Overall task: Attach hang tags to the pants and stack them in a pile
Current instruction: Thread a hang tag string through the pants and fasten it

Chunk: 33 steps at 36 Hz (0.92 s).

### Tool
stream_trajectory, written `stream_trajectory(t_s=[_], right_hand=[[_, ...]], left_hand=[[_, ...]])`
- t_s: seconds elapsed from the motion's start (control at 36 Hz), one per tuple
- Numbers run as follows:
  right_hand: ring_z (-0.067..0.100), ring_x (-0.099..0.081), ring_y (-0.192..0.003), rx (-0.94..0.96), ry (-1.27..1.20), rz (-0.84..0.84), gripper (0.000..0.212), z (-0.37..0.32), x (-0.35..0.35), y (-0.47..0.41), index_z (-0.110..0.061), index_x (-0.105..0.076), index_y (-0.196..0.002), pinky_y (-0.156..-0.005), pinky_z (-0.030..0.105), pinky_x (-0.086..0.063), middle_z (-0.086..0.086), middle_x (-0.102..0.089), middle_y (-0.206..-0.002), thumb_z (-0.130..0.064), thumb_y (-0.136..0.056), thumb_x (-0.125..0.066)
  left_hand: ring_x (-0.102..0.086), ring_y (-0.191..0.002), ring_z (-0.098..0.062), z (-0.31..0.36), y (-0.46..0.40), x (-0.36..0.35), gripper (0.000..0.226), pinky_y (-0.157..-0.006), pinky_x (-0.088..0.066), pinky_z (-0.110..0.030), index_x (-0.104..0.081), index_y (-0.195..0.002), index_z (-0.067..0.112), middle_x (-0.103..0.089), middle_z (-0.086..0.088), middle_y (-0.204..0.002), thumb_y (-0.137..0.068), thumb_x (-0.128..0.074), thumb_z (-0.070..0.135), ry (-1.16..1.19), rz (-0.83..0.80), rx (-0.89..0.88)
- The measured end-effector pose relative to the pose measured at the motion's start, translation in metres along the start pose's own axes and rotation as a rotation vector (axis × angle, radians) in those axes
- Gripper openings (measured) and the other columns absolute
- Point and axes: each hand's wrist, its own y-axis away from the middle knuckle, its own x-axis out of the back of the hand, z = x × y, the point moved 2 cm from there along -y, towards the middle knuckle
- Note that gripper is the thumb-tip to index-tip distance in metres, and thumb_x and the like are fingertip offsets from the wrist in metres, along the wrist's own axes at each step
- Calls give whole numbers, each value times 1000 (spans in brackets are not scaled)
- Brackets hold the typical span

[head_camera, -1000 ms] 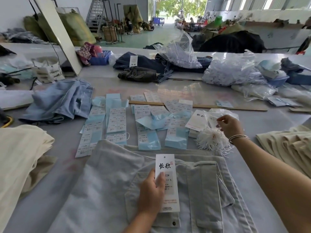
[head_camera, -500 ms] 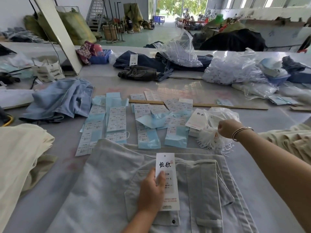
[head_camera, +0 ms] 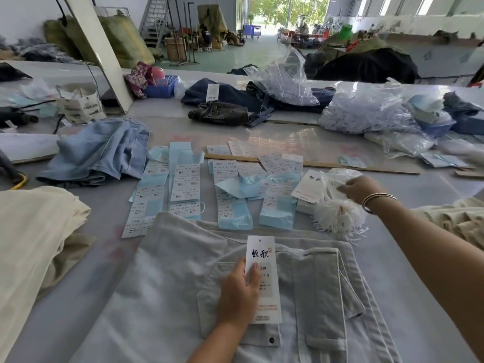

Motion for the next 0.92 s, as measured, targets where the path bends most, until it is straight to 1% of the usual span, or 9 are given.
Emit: stream_trajectory(t_s=[0.08, 0.19, 0.36, 0.42, 0.58, 0.67, 0.75, 0.81, 0.92], right_hand=[[19, -36, -48, -100, -346, 17, 36, 10, 1, 1, -12, -67, -62, -48, 28, -28, 4, -47, -49, -32, -91, -61], [17, -33, -50, -117, -385, -149, 9, 19, -12, 8, -10, -72, -84, -47, 25, -27, 5, -49, -57, -18, -87, -67], [9, -43, -43, -321, -795, -275, 23, 17, -36, 12, -12, -56, -67, -42, 20, -25, 0, -60, -56, -17, -88, -49], [10, -39, -41, -403, -1008, -309, 18, 15, -46, 11, -12, -46, -66, -36, 14, -23, 2, -56, -57, -13, -84, -44], [15, -47, -49, -541, -1271, -388, 18, 19, -59, 18, -18, -39, -55, -46, 19, -33, -3, -38, -50, -18, -72, -44], [15, -42, -43, -492, -1094, -260, 18, 21, -60, 17, -15, -42, -58, -43, 19, -26, 0, -44, -50, -12, -75, -45], [25, -51, -60, -277, -389, -12, 24, 23, -49, 14, -6, -63, -64, -54, 27, -37, 13, -63, -68, -17, -82, -53], [27, -54, -64, -178, -171, 95, 31, 20, -42, 15, -6, -69, -66, -60, 29, -38, 13, -63, -67, -27, -83, -53], [26, -51, -66, -93, -496, 260, 31, 5, -34, 19, -12, -67, -61, -62, 31, -37, 5, -57, -61, -34, -70, -49]], left_hand=[[-67, -66, -6, 0, 0, 0, 14, -58, -57, -32, -62, -93, 16, -71, 4, -82, -97, -54, 27, -8, 6, -7], [-67, -66, -7, 0, 0, 0, 15, -56, -57, -32, -61, -92, 16, -70, 3, -82, -97, -53, 26, -12, 1, -15], [-66, -65, -5, 1, 0, 0, 12, -56, -55, -30, -61, -92, 16, -70, 5, -83, -97, -53, 25, -35, 16, -34], [-67, -68, -7, 2, 1, 0, 13, -59, -56, -32, -62, -96, 15, -71, 4, -85, -97, -54, 25, -38, 13, -31], [-67, -65, -8, 2, 1, 0, 15, -57, -56, -34, -61, -96, 15, -71, 1, -85, -97, -52, 26, -32, 0, -22], [-67, -67, -9, 3, 2, 0, 16, -57, -57, -36, -61, -98, 14, -71, 2, -87, -98, -51, 26, -20, -11, -22], [-68, -70, -8, 4, 2, 0, 15, -60, -56, -32, -61, -99, 14, -71, 5, -90, -98, -51, 25, -37, -11, -28], [-67, -71, -8, 5, 2, 0, 13, -61, -56, -30, -61, -99, 15, -71, 6, -90, -98, -51, 24, -37, -7, -31], [-67, -69, -5, 4, 2, 0, 15, -61, -55, -28, -62, -99, 13, -71, 4, -88, -98, -52, 25, -30, -10, -23]])
